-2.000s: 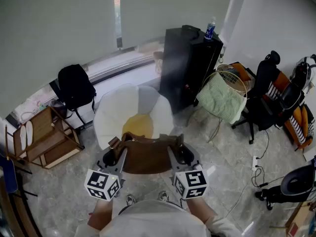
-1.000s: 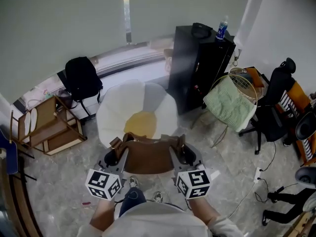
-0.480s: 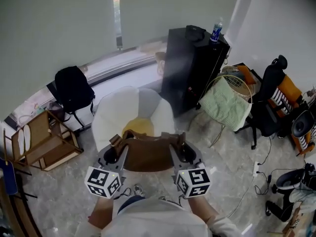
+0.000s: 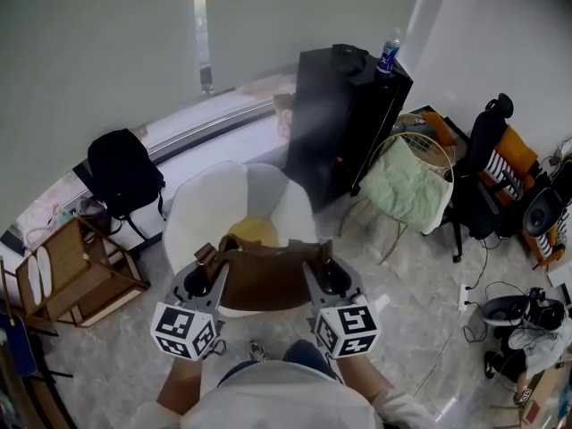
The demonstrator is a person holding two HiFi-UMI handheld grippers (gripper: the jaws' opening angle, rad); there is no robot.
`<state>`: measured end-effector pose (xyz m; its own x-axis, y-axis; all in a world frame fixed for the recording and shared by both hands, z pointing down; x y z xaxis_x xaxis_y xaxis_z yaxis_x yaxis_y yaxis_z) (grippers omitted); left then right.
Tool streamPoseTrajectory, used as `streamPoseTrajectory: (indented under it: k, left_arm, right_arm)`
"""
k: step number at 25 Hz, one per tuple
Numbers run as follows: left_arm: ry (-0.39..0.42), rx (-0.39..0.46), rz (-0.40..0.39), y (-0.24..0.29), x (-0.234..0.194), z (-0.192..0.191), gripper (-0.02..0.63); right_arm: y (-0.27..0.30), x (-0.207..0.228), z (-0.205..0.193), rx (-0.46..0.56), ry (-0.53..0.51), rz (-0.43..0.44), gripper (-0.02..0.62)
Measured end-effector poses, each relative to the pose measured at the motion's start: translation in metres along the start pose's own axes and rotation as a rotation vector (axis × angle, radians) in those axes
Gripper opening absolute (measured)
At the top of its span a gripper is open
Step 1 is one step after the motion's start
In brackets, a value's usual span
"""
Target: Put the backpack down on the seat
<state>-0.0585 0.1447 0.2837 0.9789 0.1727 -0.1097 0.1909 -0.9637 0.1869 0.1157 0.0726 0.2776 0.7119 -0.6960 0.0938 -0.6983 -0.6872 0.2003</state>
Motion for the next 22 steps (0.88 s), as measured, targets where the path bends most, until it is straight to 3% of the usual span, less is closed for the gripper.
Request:
streamPoseTrajectory:
  k: [9,22]
  left_arm:
    - [-0.022,-0.004,0.037,0.042,0.009,0.007,0.104]
    - [-0.05,0.031,0.168,0.1,0.03,0.018,0.104]
  right_arm:
    - [0.025,0.044,0.011,-0.017,-0.005,0.046,0.176]
    - [0.062,0.109,0.029,-0.015,-0.037,0.177,0.176]
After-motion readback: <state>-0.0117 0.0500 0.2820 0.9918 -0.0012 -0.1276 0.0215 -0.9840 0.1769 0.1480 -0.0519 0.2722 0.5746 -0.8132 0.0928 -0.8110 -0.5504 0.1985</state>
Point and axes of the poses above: the fingertips, and each gripper's own axes: y forward along the fingers, x to its right, z out of its top, the point moved 1 cm from there along -y, backward along the fingers
